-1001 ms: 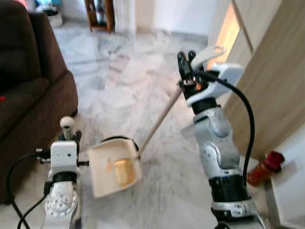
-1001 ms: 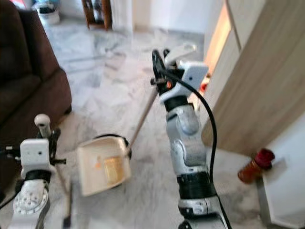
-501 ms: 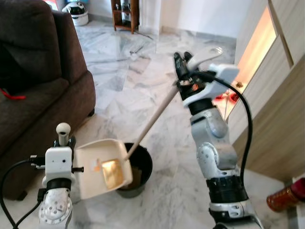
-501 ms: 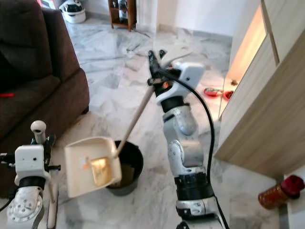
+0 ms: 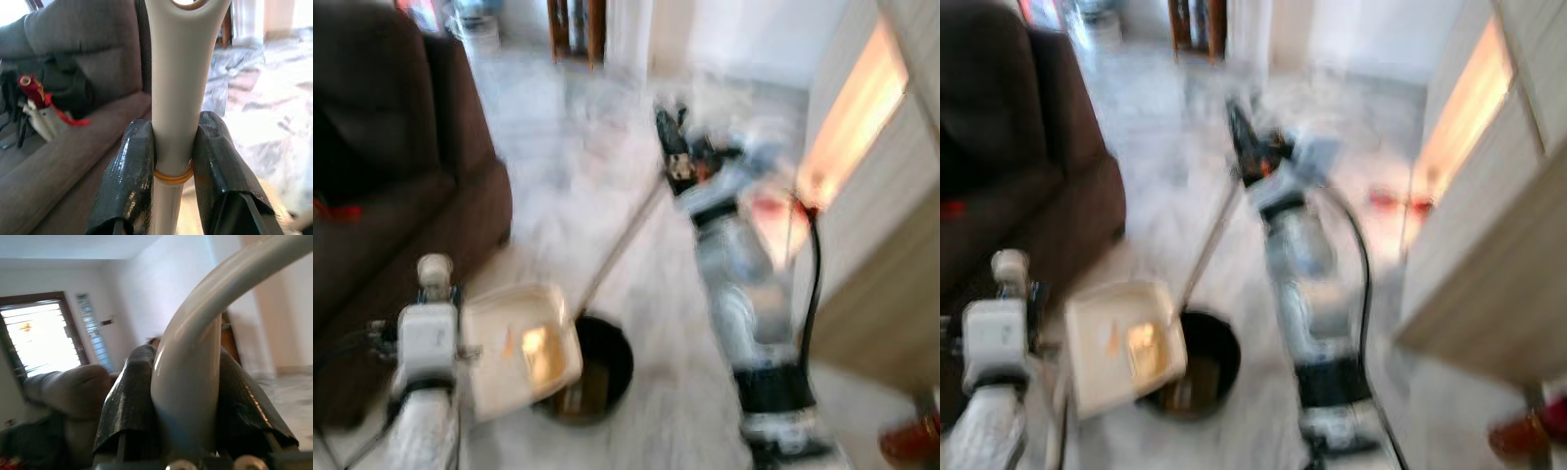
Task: Sweep floor
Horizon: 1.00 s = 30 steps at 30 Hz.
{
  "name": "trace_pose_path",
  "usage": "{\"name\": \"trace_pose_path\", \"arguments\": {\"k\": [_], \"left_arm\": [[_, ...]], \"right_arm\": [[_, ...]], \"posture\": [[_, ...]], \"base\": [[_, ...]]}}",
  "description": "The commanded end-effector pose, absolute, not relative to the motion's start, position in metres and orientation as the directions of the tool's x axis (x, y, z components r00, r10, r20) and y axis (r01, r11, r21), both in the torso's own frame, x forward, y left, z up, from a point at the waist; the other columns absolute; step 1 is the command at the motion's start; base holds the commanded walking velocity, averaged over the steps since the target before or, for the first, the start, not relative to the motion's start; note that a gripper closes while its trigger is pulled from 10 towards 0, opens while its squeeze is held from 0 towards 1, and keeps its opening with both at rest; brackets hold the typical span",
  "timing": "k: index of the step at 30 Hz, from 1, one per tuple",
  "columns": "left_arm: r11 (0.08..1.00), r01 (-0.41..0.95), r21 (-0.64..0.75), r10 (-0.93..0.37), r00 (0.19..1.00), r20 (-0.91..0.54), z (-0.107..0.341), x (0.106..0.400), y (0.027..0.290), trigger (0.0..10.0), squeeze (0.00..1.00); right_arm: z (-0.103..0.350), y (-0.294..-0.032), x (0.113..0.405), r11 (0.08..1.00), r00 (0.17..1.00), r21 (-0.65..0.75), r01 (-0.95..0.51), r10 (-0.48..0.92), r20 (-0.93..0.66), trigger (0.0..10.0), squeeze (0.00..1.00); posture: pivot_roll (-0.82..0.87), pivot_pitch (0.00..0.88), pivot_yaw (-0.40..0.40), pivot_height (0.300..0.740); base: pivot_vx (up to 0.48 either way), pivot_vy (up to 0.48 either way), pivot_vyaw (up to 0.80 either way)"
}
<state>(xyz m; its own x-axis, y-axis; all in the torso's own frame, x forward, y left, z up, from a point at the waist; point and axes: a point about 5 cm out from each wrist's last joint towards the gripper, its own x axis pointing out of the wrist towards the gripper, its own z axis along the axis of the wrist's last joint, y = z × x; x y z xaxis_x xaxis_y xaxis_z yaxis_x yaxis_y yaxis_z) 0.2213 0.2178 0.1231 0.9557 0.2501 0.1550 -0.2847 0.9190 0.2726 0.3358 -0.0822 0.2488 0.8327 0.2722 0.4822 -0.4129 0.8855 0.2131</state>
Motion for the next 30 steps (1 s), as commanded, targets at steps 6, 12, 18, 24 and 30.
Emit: {"name": "trace_pose_path", "arguments": {"k": [6, 12, 18, 24, 30], "left_arm": [[0.917, -0.286, 0.278, 0.234, 0.950, 0.206, 0.132, 0.222, 0.216, 10.0, 0.00], [0.918, -0.285, 0.276, 0.234, 0.951, 0.204, 0.132, 0.222, 0.216, 10.0, 0.00], [0.919, -0.284, 0.275, 0.234, 0.951, 0.201, 0.132, 0.221, 0.215, 10.0, 0.00], [0.919, -0.284, 0.275, 0.233, 0.951, 0.203, 0.132, 0.222, 0.215, 10.0, 0.00], [0.920, -0.278, 0.276, 0.227, 0.953, 0.201, 0.131, 0.222, 0.213, 10.0, 0.00]], "right_arm": [[0.267, -0.076, 0.334, 0.874, 0.801, 0.212, -0.438, 0.272, 0.534, 10.0, 0.00], [0.266, -0.076, 0.334, 0.870, 0.802, 0.212, -0.444, 0.281, 0.528, 10.0, 0.00], [0.267, -0.075, 0.332, 0.875, 0.791, 0.194, -0.444, 0.281, 0.543, 10.0, 0.00], [0.270, -0.077, 0.331, 0.878, 0.785, 0.195, -0.437, 0.266, 0.560, 10.0, 0.00], [0.279, -0.074, 0.323, 0.909, 0.720, 0.043, -0.415, 0.299, 0.627, 10.0, 0.00]], "posture": [[0.10, 0.082, -0.029, 0.740], [0.09, 0.084, -0.029, 0.740], [0.09, 0.087, -0.031, 0.740], [0.09, 0.092, -0.032, 0.740], [0.09, 0.094, -0.029, 0.740]], "base": [[0.000, 0.000, -0.27], [0.000, 0.000, -0.80], [0.000, 0.000, -0.53], [0.000, 0.000, 0.00], [0.000, 0.000, 0.00]]}}
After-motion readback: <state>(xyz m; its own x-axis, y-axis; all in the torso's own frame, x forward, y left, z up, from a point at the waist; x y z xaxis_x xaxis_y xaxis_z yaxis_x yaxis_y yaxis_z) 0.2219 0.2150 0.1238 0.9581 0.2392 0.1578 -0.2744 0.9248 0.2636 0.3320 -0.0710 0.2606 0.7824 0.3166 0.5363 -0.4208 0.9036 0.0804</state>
